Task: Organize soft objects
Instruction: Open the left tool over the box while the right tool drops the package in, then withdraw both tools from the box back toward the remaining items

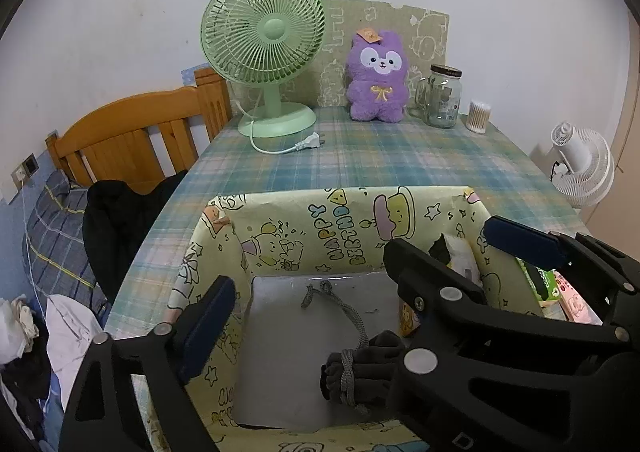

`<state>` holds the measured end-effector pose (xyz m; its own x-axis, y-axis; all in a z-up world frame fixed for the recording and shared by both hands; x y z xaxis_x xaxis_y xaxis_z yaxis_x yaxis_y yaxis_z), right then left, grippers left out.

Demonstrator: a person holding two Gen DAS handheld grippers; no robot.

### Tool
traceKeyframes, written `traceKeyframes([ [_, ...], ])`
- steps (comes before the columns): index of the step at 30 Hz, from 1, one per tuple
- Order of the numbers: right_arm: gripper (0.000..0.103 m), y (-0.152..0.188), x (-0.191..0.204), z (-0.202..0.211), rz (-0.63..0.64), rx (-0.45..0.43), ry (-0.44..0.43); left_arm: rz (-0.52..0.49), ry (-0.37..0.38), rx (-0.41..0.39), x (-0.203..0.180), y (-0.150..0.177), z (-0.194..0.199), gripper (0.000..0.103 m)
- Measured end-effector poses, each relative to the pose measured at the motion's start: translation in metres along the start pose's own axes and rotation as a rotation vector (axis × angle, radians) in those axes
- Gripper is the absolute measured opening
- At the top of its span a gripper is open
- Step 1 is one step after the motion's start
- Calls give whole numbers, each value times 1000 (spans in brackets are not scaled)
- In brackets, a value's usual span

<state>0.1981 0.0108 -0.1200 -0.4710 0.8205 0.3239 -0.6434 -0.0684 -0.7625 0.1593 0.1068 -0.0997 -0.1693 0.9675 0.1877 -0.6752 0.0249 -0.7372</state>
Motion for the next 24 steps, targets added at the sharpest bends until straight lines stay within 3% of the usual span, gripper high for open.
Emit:
traceKeyframes([
  [5,89,-2,2,13,17,-38,35,3,0,-32,0,-2,10,97],
  [24,91,-5,1,66,22,-118,52,10,-12,-117,-13,-8,57,100],
])
Point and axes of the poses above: each gripper's, at about its wrist camera, not at the fingertips, and z roughly against the way its jaws point, x to its left, y to its underside, the point moved 3 cm from there along -z, roughly the way its jaws point, and after that the axes turned 14 degrees about -y, right-handed, at the moved point
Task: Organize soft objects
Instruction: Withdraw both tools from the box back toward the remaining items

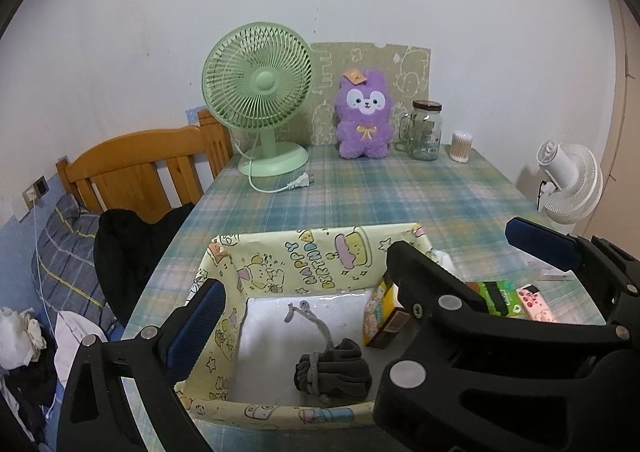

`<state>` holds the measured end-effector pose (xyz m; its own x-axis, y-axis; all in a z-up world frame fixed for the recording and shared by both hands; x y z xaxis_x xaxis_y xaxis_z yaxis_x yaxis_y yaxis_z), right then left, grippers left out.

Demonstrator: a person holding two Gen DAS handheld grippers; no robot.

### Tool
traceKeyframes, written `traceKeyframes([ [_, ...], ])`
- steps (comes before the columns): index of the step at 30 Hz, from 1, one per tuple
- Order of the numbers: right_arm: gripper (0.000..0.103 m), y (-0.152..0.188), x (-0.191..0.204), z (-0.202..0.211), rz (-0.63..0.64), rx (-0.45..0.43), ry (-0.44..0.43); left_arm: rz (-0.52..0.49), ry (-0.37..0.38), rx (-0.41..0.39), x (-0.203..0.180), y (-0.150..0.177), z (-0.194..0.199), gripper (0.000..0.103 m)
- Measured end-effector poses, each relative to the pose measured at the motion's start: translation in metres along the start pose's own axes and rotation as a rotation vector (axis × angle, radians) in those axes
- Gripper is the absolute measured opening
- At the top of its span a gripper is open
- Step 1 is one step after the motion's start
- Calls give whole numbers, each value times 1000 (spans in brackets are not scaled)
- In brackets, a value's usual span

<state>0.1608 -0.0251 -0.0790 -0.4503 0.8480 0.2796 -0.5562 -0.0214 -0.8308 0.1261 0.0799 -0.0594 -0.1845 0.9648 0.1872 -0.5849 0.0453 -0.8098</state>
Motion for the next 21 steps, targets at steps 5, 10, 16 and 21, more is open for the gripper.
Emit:
traceKeyframes([
  [5,91,-2,-1,16,8,-25,9,4,5,-24,-4,-3,13,100],
  [10,91,-4,-5,32,17,-51,21,11,9,-42,-10,-5,25,103],
  [16,97,-5,-10,52,23,-80,37,13,21,-64,-19,-7,41,103],
  [21,98,-5,-15,63,21,-89,52,16,24,-68,-26,-6,49,103],
])
Point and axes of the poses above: each gripper's, at about its wrist camera, not at the fingertips, and z roughly against the way its jaws point, x to its left, y to its underside, the point moved 3 cm from there along -z, roughly the way its jaws point, and after that the axes turned 14 degrees about -y, right-handed, at the moved point
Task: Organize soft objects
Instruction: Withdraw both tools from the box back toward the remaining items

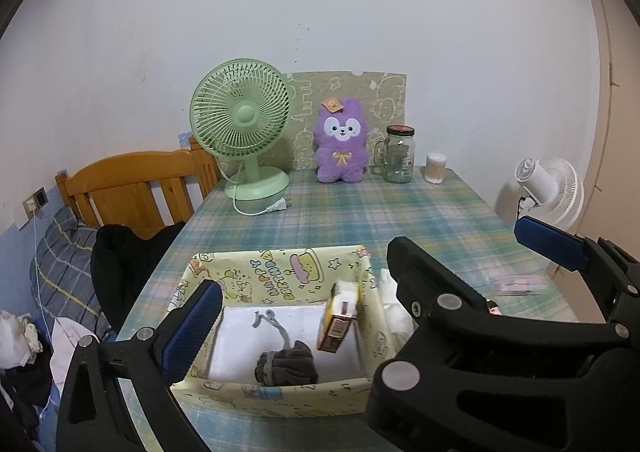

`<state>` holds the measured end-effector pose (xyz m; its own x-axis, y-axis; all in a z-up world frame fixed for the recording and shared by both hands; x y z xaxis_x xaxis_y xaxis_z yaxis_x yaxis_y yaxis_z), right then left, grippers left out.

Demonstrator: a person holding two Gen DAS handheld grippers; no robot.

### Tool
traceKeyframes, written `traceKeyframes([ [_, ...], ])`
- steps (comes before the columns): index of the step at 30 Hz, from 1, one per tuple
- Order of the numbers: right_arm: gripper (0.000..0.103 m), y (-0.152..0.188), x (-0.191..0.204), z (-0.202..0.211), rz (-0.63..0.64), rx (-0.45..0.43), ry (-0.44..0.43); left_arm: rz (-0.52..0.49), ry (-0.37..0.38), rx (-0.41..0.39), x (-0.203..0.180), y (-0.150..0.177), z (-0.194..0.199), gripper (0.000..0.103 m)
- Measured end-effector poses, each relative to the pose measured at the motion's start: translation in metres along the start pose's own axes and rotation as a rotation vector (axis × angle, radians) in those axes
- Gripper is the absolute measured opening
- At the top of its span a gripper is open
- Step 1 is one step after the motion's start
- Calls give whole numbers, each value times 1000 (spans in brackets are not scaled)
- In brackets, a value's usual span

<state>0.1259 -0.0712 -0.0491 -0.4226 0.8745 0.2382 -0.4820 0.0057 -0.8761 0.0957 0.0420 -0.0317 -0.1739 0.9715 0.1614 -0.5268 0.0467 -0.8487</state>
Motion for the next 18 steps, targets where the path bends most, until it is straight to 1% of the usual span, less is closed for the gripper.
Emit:
traceKeyframes([
  [8,99,0,-12,21,14,-12,13,9,18,-12,-20,0,17,103],
  [11,99,0,-16,28,19,-11,32,10,27,-14,-27,0,21,103],
  [18,99,5,-29,45,13,-36,63,17,67,-28,-44,4,32,103],
])
Point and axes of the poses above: each gripper's, at about its wrist camera, not at the fingertips, and z roughly against the way its jaws point, x to its left, y to its underside, the point moved 3 cm from there along -z, roughly the way its jaws point, and after that the axes turned 14 degrees about -y, right-handed, at the moved point
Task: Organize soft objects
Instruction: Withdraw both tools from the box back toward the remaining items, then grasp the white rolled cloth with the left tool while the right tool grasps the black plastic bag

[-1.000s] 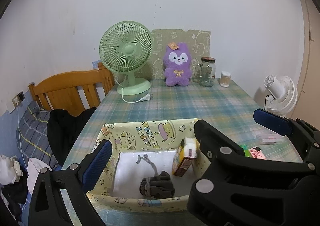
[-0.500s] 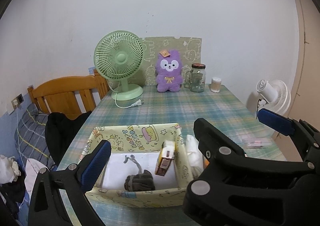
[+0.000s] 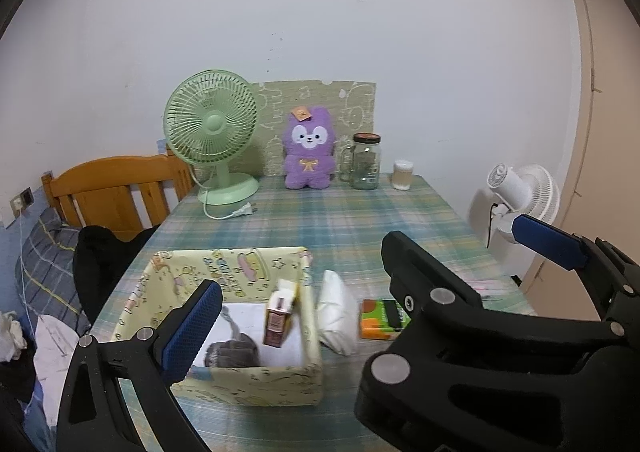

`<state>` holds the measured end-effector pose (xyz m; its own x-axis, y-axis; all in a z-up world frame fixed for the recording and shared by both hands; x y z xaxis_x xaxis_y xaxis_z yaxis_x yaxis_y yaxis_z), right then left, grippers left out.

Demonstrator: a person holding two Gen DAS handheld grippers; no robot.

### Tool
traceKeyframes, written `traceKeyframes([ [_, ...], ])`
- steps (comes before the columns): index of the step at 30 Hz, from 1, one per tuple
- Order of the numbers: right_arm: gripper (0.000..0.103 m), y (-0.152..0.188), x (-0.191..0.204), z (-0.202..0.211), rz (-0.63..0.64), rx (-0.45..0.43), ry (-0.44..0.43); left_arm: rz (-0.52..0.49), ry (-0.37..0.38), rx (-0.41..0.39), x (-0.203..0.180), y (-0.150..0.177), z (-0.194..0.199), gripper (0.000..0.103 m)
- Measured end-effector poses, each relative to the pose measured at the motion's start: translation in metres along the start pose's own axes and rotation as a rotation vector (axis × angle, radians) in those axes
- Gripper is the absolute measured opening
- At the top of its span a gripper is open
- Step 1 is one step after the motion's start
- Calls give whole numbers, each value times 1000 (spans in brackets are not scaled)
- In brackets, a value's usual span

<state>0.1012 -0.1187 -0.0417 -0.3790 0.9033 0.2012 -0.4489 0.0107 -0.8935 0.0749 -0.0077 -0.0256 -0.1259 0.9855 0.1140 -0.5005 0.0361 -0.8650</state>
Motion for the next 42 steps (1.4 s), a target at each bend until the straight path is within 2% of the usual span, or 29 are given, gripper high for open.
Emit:
traceKeyframes([
  [9,99,15,-18,10,17,10,63,0,-1,-2,-20,13,5,103],
  [19,99,41,-36,14,-23,3,58,-9,-5,-6,-37,33,5,103],
  [28,98,67,-48,11,-28,13,93,-10,10,4,-50,57,-4,102],
  [42,97,104,-64,-8,-75,78,131,-48,56,80,-64,90,-27,99],
])
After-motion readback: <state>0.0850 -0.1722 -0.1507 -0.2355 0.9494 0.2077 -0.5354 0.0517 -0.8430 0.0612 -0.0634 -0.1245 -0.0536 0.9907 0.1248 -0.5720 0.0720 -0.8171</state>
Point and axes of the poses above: each gripper's, at about its wrist camera, not at the fingertips, and z roughly against the way its jaws point, x to its left, y to its underside, the point moved 3 cm from there along -z, roughly the way its jaws point, and after that the axes turned 14 degrees about -y, right-handed, at the moved point
